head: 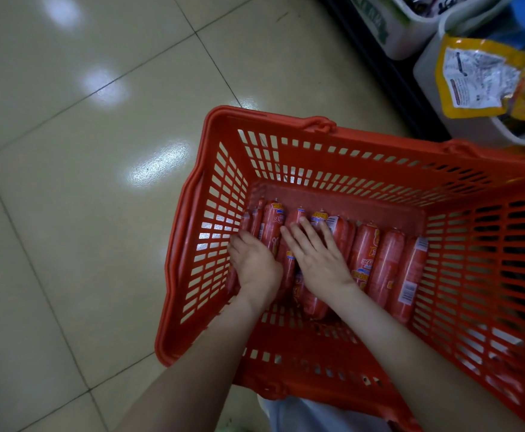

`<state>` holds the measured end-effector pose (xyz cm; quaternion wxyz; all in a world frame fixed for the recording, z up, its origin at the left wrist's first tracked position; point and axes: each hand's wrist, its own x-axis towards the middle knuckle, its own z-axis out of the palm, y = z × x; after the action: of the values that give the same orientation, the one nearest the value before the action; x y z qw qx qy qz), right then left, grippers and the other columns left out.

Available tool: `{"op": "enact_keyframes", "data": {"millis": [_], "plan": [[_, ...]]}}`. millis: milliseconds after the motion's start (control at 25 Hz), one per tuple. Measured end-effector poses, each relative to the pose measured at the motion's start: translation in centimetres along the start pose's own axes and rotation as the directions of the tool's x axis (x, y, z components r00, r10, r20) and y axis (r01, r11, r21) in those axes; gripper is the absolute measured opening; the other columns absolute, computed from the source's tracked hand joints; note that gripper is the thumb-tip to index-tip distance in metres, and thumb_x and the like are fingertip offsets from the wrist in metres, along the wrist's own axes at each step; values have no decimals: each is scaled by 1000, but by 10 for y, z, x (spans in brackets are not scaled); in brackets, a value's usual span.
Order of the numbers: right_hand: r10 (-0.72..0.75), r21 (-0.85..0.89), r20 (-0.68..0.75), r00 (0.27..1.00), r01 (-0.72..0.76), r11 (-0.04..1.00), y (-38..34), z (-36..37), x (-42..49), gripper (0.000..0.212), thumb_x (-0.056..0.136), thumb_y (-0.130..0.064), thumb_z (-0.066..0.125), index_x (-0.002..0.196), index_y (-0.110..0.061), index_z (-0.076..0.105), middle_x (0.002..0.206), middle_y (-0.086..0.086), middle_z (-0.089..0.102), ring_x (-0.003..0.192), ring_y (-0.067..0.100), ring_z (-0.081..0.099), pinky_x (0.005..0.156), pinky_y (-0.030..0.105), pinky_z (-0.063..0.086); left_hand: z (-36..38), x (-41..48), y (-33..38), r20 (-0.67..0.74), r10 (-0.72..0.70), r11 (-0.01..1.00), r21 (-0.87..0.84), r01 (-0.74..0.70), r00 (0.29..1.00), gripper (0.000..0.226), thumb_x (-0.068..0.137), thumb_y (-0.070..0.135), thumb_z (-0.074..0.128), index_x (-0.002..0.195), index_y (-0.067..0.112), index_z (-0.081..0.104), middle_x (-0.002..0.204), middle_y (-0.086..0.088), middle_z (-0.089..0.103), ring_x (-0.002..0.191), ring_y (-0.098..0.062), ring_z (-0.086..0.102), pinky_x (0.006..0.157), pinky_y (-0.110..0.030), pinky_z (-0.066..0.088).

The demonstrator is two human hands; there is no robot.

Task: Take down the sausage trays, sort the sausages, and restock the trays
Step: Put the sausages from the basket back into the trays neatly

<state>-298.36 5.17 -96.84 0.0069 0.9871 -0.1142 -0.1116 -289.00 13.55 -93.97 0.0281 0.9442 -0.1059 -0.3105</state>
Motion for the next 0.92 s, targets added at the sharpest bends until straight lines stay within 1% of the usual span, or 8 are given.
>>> {"op": "enact_keyframes", "data": {"millis": [120, 240, 400, 480, 560, 640, 760, 920], "plan": [[-3, 31, -37, 999, 4, 1000, 1, 0, 0, 91, 64, -5, 59, 148, -13, 25, 150, 11, 37, 141, 28, 29, 113, 49, 12, -1, -5, 2, -31, 5, 1000, -3, -5, 999, 71, 83, 14, 61, 140, -1, 23, 140, -19, 32, 128, -31, 34, 107, -39, 28], [-56, 56, -70, 996, 60, 997, -1, -1, 1, 94, 66, -2, 47, 151, -17, 10, 156, 8, 25, 144, 26, 16, 115, 48, 9, 4, -11, 4, -46, 146, 984, -97, -150, 988, 59, 88, 8, 51, 142, 1, 29, 139, -18, 33, 127, -31, 34, 108, -35, 27], [-131, 10, -56, 990, 132, 991, -1, 2, 3, 82, 70, -6, 44, 149, -10, 22, 154, 6, 28, 143, 24, 22, 115, 47, 10, 4, -4, -10, -72, 308, 942, -113, -314, 949, 48, 87, 10, 47, 134, 9, 50, 133, -13, 40, 126, -28, 38, 111, -32, 29], [-137, 4, -19, 990, 137, 991, -1, 4, 3, 73, 77, -10, 39, 148, -12, 26, 154, 4, 29, 143, 24, 25, 114, 47, 14, 8, -8, -8, -73, 273, 961, -25, -275, 959, 54, 87, 19, 40, 140, 6, 42, 142, -19, 32, 134, -34, 29, 115, -41, 22], [-136, 12, -3, 991, 136, 991, 0, 6, 4, 65, 82, -15, 27, 147, -14, 32, 153, 3, 33, 141, 23, 29, 113, 46, 17, 7, -15, 2, 9, 181, 982, -47, -180, 983, 65, 89, 24, 28, 147, -2, 17, 152, -27, 15, 142, -38, 11, 118, -44, 9], [-151, 10, 3, 989, 151, 988, 1, 8, 5, 62, 82, -17, 30, 143, -15, 41, 149, 5, 39, 139, 25, 34, 112, 47, 18, 5, -18, 7, 135, 116, 992, -68, -108, 984, 69, 93, 19, 34, 146, -9, -1, 153, -28, 4, 144, -37, 3, 119, -41, 2], [-150, 55, -30, 988, 151, 987, -1, 6, 6, 58, 71, -14, 51, 129, -10, 57, 135, 12, 55, 132, 30, 44, 108, 48, 22, -2, -16, 3, 113, 45, 992, -121, -31, 993, 79, 87, 26, 51, 145, -7, 7, 148, -25, 17, 139, -36, 17, 117, -41, 14], [-121, 98, -69, 990, 127, 987, -3, 5, 5, 54, 68, -14, 54, 121, -8, 61, 128, 15, 59, 127, 33, 49, 107, 48, 24, -1, -11, 2, 142, -61, 990, -119, 78, 988, 91, 79, 42, 59, 145, 1, 12, 147, -22, 18, 137, -36, 18, 114, -46, 17]]}}
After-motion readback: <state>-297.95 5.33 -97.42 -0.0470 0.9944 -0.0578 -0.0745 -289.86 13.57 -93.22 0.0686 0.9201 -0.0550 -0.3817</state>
